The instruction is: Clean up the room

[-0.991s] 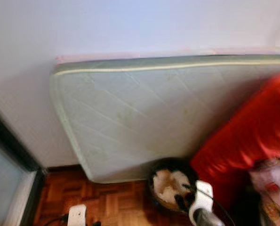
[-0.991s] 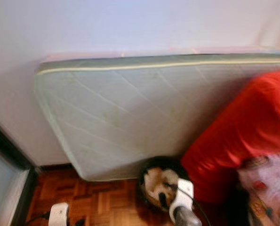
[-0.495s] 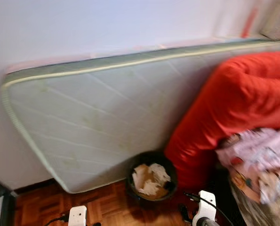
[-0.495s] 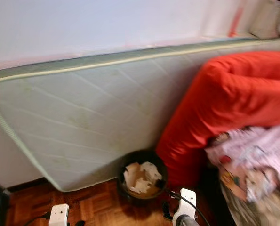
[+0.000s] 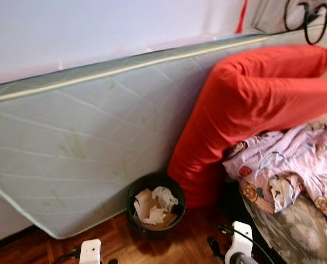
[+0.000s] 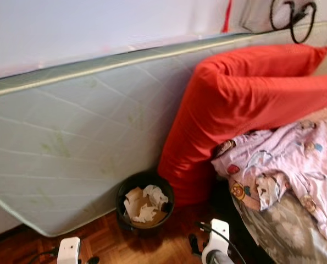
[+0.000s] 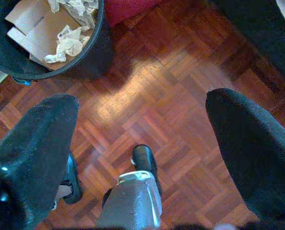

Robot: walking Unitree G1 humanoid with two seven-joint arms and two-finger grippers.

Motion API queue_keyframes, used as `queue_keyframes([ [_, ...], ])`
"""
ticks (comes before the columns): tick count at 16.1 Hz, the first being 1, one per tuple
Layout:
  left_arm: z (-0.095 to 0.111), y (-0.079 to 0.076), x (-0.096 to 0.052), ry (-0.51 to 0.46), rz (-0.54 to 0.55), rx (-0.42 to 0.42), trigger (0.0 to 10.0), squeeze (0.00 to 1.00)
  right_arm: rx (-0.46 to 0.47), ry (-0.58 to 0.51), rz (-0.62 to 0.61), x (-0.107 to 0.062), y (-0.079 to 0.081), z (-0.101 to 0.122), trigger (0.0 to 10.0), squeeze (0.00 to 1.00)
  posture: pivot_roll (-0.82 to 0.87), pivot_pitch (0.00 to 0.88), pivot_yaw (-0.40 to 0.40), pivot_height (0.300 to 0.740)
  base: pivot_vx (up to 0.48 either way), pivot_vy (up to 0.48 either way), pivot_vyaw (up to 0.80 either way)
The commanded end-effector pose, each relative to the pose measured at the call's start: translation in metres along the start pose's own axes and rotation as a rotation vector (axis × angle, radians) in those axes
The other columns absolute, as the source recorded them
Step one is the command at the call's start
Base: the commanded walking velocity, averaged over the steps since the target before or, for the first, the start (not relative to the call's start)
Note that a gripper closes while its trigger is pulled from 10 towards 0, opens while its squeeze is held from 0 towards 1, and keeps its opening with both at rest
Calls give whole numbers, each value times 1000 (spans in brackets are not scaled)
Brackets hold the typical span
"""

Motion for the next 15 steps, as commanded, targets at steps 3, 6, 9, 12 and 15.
queue_keyframes([
  [3, -6, -1, -1, 22, -1, -2, 10000, 0, -14, 6, -2, 0, -1, 1, 10000, 0, 140, 25, -75, 740, 0, 0, -775],
  [6, -5, 0, -1, 23, 6, 49, 10000, 0, -16, 4, -1, 0, -1, 2, 10000, 0, 140, 25, -77, 740, 0, -160, -775],
  [9, -6, 0, -1, 24, 11, 0, 10000, 0, -18, 6, 1, 0, -1, 1, 10000, 0, 137, 24, -77, 740, 0, -157, -775],
  [12, -6, 0, -1, 22, 8, 4, 10000, 0, -18, 7, 3, 0, -1, 1, 10000, 0, 138, 24, -75, 740, 0, 0, -775],
  [15, -6, 0, -1, 24, 8, 12, 10000, 0, -18, 8, 2, 0, -1, 1, 10000, 0, 136, 14, -71, 740, 0, 0, -775],
])
Point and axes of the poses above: a point about 5 cm out from each wrist's last joint towards the gripper, its own x axis pointing out of the wrist towards the gripper, its own z axis along the axis of the wrist's last joint, y = z × x, the point moved 2 cm from there along x, pointing out of the wrist towards the gripper, and after that the axes turned 6 degrees about x, right-handed, at the moved point
